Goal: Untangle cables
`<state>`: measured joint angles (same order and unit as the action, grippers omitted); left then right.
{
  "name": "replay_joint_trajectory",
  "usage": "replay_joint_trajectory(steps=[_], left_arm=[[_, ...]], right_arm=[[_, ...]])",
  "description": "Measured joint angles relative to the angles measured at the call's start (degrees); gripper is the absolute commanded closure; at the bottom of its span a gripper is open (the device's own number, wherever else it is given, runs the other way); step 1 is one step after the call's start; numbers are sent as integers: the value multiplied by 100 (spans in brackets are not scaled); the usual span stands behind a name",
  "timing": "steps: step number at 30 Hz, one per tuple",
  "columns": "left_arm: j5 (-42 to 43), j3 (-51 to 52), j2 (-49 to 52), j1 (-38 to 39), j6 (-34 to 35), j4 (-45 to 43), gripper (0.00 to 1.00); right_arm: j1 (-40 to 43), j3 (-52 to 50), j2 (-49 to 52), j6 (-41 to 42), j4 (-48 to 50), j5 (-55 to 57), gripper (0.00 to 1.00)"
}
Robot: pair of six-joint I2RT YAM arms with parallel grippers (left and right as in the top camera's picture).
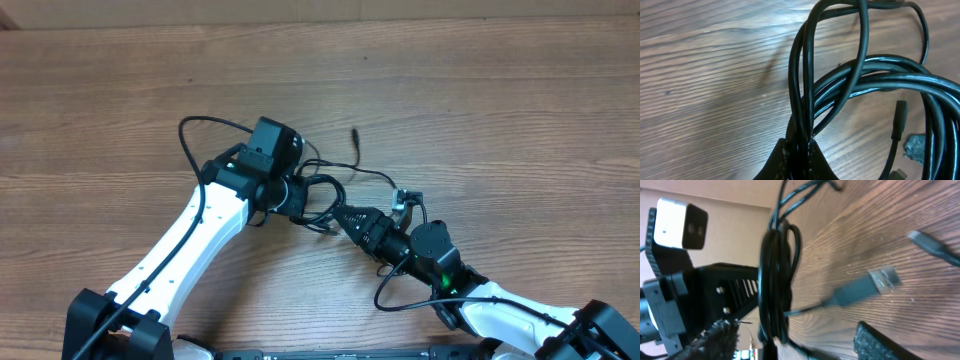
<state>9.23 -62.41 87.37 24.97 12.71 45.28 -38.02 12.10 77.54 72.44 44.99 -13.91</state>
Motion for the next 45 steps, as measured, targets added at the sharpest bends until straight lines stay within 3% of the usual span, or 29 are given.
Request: replay_joint_trajectory(steps=[5,9,11,17,18,19,24,28,35,45], left_arm=[[181,0,0,136,-210,0,96],[223,0,0,286,-247,0,94],[243,0,0,376,-264,-2,84],[280,0,0,544,-284,-48,68],[282,0,0,544,-282,-74,59],[280,0,0,544,-284,-136,50],[286,0,0,544,-319,-376,23],[304,0,0,544,-278,-590,9],[304,0,0,544,-153,-544,9],[470,-2,0,461,-74,-111,14]], right_arm=[[2,0,0,101,44,4,39],[2,0,0,205,42,24,59],[2,0,0,258,42,15,72],[4,0,0,188,37,-240,92],[4,0,0,122,20,-334,96],[4,0,0,-7,-52,-498,96],[4,-4,11,-247,-671,-916,96],[4,-13,31,-682,-487,-1272,96],[4,-13,33,-1720,337,-2133,96],[0,-15,35,-2371,728,-2938,96]])
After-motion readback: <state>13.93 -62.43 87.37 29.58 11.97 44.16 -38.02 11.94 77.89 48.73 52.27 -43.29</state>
